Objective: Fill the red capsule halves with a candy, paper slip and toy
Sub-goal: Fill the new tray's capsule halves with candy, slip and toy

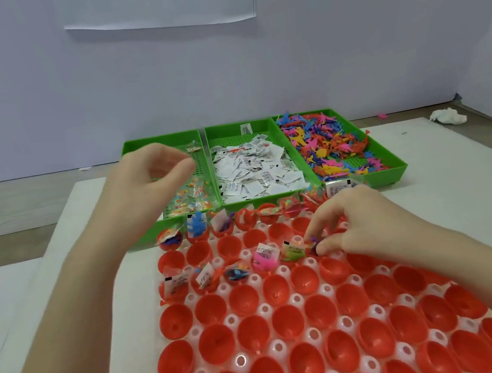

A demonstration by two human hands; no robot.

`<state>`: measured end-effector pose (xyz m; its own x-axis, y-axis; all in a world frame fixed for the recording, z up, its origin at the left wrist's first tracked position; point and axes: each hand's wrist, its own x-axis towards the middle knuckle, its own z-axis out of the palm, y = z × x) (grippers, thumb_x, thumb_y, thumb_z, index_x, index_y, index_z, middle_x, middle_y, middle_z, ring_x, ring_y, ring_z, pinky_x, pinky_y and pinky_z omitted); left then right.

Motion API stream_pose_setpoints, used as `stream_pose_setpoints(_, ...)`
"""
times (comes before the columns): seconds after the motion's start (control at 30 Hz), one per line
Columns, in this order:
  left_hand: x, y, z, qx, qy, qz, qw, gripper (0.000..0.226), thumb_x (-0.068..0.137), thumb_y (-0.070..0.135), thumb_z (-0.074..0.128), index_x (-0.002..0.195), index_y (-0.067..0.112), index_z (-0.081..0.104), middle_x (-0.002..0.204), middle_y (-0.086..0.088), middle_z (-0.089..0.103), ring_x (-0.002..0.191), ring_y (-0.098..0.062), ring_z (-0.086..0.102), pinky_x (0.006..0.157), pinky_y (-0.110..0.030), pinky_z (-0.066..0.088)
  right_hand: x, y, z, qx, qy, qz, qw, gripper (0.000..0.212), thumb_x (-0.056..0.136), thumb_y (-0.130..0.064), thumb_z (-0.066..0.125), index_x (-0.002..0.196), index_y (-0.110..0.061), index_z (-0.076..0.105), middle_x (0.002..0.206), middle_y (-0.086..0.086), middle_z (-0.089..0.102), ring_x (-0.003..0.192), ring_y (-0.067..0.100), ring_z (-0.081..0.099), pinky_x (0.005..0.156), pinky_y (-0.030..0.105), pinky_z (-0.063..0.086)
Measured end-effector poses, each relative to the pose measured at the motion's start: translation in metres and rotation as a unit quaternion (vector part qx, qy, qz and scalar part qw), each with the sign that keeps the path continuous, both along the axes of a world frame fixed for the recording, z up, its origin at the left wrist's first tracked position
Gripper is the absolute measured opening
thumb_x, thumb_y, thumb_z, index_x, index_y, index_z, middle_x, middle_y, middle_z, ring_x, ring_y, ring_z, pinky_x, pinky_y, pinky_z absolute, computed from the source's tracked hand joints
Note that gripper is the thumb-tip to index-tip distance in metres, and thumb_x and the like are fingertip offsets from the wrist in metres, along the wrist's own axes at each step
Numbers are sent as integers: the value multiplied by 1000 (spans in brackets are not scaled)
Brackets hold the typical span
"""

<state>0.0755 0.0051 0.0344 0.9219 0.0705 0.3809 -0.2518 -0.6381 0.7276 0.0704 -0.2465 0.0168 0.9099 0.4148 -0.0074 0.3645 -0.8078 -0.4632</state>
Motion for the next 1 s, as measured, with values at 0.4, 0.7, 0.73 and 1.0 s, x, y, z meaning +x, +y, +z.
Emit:
stream_pose_setpoints(0.4,13,32,-52,239,185,116,946,52,96,44,35,68,7,59,63,-9,57,72,-30,55,63,-33,40,25,-18,30,100,67,7,993,18,62,-29,82,77,-32,73,74,-13,71,64,-4,61,52,8,43)
stream_pose_setpoints(0.7,12,45,-44,179,153,70,969,40,87,37,60,65,3,67,54,-5,54,54,-18,47,54,-29,33,106,-53,-7,-1,76,-186,980,39,84,-28,67,118,-9,63,127,8,58,119,21,49,96,29,34)
stream_pose_setpoints(0.73,11,45,-45,162,146,57,974,29,85,33,64,71,9,71,60,-3,61,60,-15,54,57,-27,38,109,-54,-7,9,72,-189,979,38,80,-27,70,113,-8,67,123,8,61,117,21,50,93,28,35)
stream_pose_setpoints(1.0,9,50,-43,54,126,41,990,9,76,9,74,81,17,73,78,-3,70,74,-6,61,68,-18,43,116,-51,-5,-13,-27,-175,984,14,72,-17,77,80,-9,70,88,8,68,74,15,58,58,23,40)
